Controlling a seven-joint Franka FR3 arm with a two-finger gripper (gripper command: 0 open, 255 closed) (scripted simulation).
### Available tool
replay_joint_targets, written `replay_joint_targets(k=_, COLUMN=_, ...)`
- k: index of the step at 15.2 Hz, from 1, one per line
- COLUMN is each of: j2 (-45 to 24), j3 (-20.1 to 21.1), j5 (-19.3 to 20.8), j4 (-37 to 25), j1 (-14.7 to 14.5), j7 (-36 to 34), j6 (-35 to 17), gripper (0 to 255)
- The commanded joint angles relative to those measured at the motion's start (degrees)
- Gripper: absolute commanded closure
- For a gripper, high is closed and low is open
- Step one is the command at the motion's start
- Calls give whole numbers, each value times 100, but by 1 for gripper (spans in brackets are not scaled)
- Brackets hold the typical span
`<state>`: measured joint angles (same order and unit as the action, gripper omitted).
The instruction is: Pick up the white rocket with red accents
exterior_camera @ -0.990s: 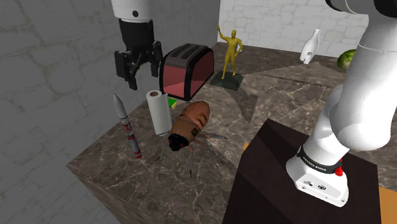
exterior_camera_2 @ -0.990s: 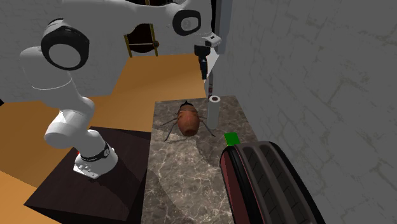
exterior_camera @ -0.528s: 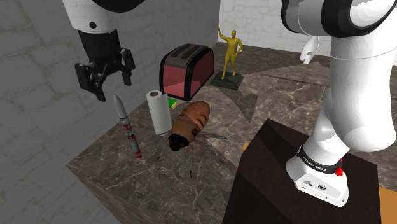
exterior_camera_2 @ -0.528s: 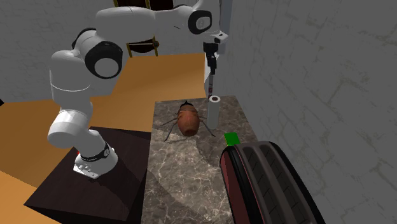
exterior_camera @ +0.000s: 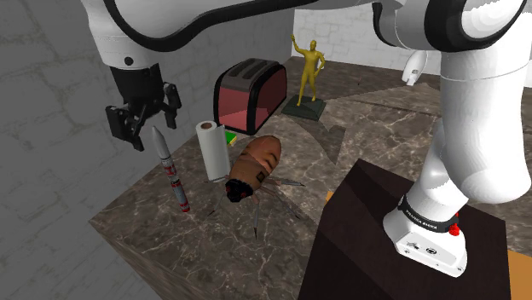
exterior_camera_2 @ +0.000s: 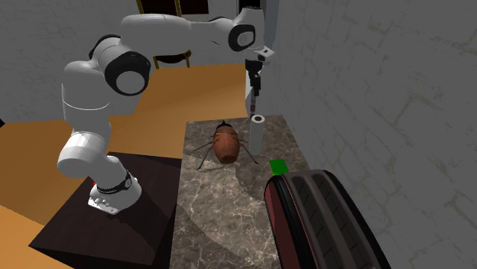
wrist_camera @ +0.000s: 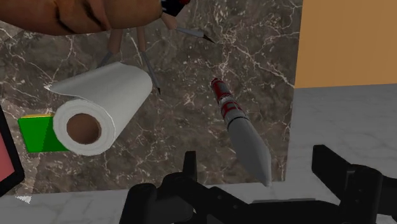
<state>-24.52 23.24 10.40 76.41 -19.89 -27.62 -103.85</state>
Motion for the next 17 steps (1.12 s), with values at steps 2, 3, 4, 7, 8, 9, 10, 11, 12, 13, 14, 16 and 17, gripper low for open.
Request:
replay_joint_targets(k=2, j2=6, j3=0, j5=-1, j4=30, j1=3, j7=-2, j6=-28, gripper=255)
replay_joint_targets(k=3, j2=9, j3=1, j5=-2, j4=34, j1=4, j7=-2, j6=-29, gripper=255)
replay_joint_targets(k=4, j2=9, j3=1, j5=-2, j4=34, j1=4, j7=-2, j6=-29, gripper=255)
replay_joint_targets(k=7, j2=9, j3=0, j5=-2, j4=32, j1=4, j7=-2, j6=-27, gripper=255)
replay_joint_targets(k=8, j2=8, j3=1, j5=-1, j4=31, j1=4, j7=-2, j6=-27, gripper=255)
replay_joint_targets(k=9, j2=8, j3=1, j5=-1, j4=32, j1=4, j7=-2, j6=-27, gripper=255)
replay_joint_targets(k=10, j2=8, j3=0, j5=-2, j4=31, j1=4, j7=-1, j6=-27, gripper=255)
replay_joint_targets(k=11, j2=6, j3=0, j5=0, j4=32, j1=3, j7=-3, j6=-29, gripper=255)
replay_joint_targets(k=12, j2=1, j3=2, j5=-1, j4=-53, j1=-6, j7=1, j6=50, gripper=255)
replay_joint_targets(k=13, j2=-5, j3=4, j5=0, j4=-139, j1=-16, j7=5, j6=130, gripper=255)
replay_joint_targets(k=14, j2=-16, j3=5, j5=2, j4=-234, j1=-28, j7=9, j6=213, gripper=255)
replay_joint_targets(k=16, j2=-40, j3=7, j5=8, j4=-426, j1=-53, j7=16, j6=381, gripper=255)
replay_joint_targets(k=17, j2=-55, j3=8, j5=12, j4=-527, j1=-67, j7=19, j6=466, gripper=255)
